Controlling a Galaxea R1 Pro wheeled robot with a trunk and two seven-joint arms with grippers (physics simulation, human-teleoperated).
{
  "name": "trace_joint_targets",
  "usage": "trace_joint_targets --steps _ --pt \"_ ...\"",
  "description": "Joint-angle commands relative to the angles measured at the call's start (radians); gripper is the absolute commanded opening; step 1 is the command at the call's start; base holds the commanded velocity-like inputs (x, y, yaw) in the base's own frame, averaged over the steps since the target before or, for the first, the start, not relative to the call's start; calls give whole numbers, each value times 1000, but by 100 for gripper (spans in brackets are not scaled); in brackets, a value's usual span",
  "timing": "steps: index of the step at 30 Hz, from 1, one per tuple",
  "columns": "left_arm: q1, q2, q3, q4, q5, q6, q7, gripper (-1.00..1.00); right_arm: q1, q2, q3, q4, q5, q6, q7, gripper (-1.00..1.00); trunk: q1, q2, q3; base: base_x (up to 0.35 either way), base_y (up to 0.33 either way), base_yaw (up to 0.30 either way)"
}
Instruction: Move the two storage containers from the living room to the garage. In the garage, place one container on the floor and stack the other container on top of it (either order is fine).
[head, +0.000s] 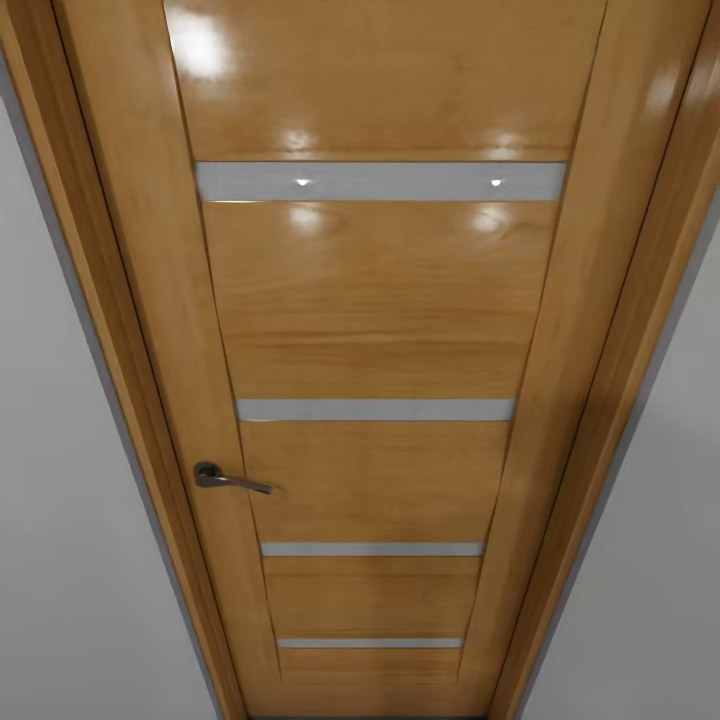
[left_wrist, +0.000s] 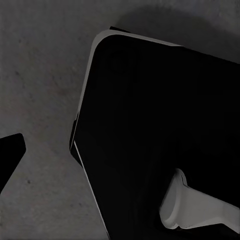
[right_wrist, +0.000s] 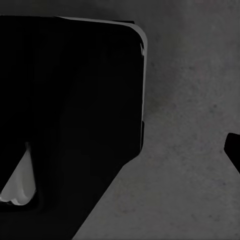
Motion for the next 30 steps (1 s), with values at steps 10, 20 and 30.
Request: trace_joint_targets --steps 10,20,30 --pt "0 -3 -1 0 -1 -3 1 100 0 -11 -3 -3 -4 6 0 100 0 0 0 0 0 0" --pt "0 -3 -1 -2 -5 -6 -5 100 0 -7 54 -347 145 75 5 100 0 0 0 0 0 0" --pt "0 -5 -1 -2 -5 -7 -2 100 0 6 68 -890 277 474 12 100 0 0 0 0 0 0"
